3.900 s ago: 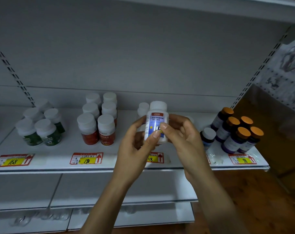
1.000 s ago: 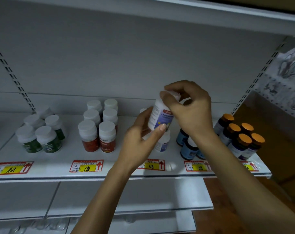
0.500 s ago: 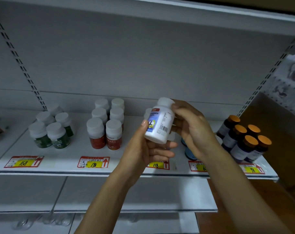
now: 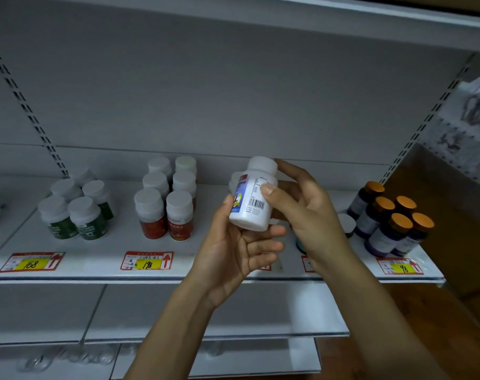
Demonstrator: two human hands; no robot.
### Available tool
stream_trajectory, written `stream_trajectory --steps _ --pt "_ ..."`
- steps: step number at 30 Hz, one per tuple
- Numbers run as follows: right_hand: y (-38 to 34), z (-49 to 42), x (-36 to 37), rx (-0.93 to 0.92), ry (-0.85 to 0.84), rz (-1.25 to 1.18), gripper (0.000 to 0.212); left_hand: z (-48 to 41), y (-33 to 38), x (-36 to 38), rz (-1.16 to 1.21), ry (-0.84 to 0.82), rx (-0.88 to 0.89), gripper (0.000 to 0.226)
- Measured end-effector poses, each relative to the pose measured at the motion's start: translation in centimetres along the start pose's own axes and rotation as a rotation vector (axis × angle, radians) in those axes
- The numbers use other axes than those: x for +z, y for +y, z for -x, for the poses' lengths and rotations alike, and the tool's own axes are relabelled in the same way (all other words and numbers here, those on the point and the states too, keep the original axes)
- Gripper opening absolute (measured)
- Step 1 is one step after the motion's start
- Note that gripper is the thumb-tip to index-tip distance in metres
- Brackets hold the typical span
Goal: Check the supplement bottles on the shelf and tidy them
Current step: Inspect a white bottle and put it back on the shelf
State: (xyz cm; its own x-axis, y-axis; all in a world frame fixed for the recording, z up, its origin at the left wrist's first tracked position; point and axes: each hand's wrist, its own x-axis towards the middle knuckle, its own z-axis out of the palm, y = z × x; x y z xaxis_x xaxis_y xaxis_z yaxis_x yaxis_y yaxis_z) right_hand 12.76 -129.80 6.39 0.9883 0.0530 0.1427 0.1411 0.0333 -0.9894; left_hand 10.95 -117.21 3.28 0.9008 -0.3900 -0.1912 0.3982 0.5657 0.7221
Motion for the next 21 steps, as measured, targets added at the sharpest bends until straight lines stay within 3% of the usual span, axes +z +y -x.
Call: stream_trajectory --steps 6,14,17,21 --pt "0.4 1.0 0.3 -0.021 -0.042 -0.053 0.06 0.2 0.0 0.1 -0.043 0.054 0.064 0.06" --pt "1.3 1.9 0.0 -0.073 -0.136 0.054 0.082 1.0 -0.5 -0.2 -0.096 0.106 0.081 0.063" --pt "1.6 2.3 0.1 -0.072 -0.116 0.046 0.074 1.3 -0.8 -0.3 -0.103 0.091 0.078 0.059" --pt "1.5 2.4 -0.1 -0.047 -0.033 -0.103 0.053 1.6 -1.2 -0.4 -0.159 0.08 0.083 0.033"
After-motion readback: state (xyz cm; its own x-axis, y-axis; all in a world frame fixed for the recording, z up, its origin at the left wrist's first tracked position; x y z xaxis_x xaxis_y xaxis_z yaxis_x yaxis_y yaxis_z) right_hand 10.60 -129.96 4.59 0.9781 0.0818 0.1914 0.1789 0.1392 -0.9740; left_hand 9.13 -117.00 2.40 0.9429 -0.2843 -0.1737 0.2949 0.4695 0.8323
